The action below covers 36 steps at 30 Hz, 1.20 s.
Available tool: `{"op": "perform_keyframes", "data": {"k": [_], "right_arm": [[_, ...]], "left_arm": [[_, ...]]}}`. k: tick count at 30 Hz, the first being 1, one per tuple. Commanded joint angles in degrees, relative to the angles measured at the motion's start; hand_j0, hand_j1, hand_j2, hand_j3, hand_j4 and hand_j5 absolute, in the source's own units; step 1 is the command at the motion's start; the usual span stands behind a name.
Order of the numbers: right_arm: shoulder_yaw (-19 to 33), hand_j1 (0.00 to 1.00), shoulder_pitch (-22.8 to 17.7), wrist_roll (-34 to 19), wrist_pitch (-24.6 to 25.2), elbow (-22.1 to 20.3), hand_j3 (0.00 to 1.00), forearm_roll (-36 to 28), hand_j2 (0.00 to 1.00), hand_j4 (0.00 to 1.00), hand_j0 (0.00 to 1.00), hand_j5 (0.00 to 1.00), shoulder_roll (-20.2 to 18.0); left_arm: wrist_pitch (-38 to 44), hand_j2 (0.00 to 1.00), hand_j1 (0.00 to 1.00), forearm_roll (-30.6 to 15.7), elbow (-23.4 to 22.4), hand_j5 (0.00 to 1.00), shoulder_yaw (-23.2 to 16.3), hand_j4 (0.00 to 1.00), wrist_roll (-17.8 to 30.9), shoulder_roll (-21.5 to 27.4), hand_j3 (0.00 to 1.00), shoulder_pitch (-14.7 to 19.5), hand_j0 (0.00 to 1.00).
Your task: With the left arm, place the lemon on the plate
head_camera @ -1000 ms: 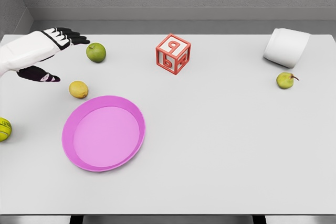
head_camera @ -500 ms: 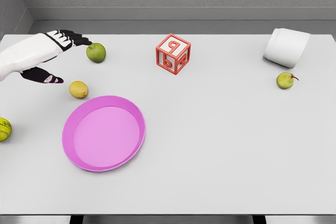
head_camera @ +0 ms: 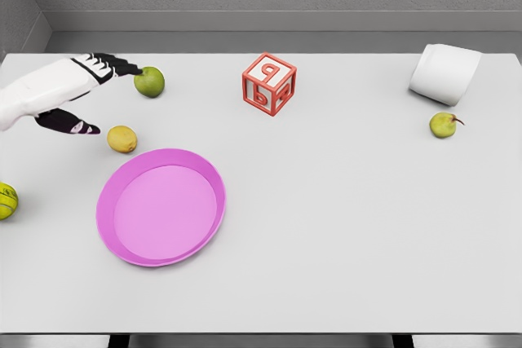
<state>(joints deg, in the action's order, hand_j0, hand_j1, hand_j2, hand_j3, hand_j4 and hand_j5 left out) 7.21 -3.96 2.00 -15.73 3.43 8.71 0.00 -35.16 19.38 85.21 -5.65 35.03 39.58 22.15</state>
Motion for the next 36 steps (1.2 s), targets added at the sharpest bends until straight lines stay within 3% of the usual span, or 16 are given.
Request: {"op": "perform_keyframes", "data": {"k": [1,2,4,9,11,16,19,21,28,36], "right_arm": [[0.0,1.00,0.0,0.0,0.0,0.0,1.00,0.0,1.00,1.00,1.00,1.00,0.0],[0.0,1.00,0.0,0.0,0.0,0.0,1.00,0.0,1.00,1.00,1.00,1.00,0.0],[0.0,1.00,0.0,0.0,0.0,0.0,1.00,0.0,1.00,1.00,1.00,1.00,0.0],[0.0,1.00,0.0,0.0,0.0,0.0,1.00,0.0,1.00,1.00,1.00,1.00,0.0],[0.0,1.00,0.0,0.0,0.0,0.0,1.00,0.0,1.00,1.00,1.00,1.00,0.0],[0.1,1.00,0.0,0.0,0.0,0.0,1.00,0.0,1.00,1.00,1.00,1.00,0.0],[0.1,1.00,0.0,0.0,0.0,0.0,1.00,0.0,1.00,1.00,1.00,1.00,0.0],[0.0,1.00,0.0,0.0,0.0,0.0,1.00,-0.1,1.00,1.00,1.00,1.00,0.0],[0.1,1.00,0.0,0.0,0.0,0.0,1.00,-0.1,1.00,1.00,1.00,1.00,0.0],[0.0,1.00,0.0,-0.1,0.0,0.0,1.00,-0.1,1.00,1.00,1.00,1.00,0.0]], "left_arm": [[0.2,1.00,1.00,-0.3,-1.2,1.00,-0.1,1.00,0.0,0.0,1.00,0.0,1.00],[0.2,1.00,1.00,-0.4,-3.7,1.00,-0.1,1.00,0.0,0.1,1.00,0.0,1.00],[0.2,1.00,1.00,-0.4,-4.0,1.00,-0.1,1.00,0.0,0.2,1.00,-0.3,1.00],[0.2,1.00,1.00,0.1,-4.2,1.00,-2.0,1.00,0.0,1.6,1.00,-0.2,1.00],[0.2,1.00,1.00,0.2,-3.5,1.00,-4.7,1.00,0.0,2.9,1.00,0.6,1.00],[0.2,1.00,1.00,1.1,-2.2,1.00,-5.5,1.00,0.0,6.2,1.00,2.6,1.00],[0.2,1.00,1.00,0.7,-2.2,1.00,-11.7,1.00,0.0,9.8,1.00,6.1,1.00],[0.2,1.00,1.00,0.7,-2.2,1.00,-13.4,1.00,0.0,10.7,1.00,7.1,1.00],[1.6,1.00,1.00,-1.4,-1.5,1.00,-19.6,1.00,0.0,10.7,1.00,9.4,1.00],[9.1,1.00,1.00,-1.0,-0.9,1.00,-21.8,1.00,0.0,10.0,1.00,9.7,1.00]]}}
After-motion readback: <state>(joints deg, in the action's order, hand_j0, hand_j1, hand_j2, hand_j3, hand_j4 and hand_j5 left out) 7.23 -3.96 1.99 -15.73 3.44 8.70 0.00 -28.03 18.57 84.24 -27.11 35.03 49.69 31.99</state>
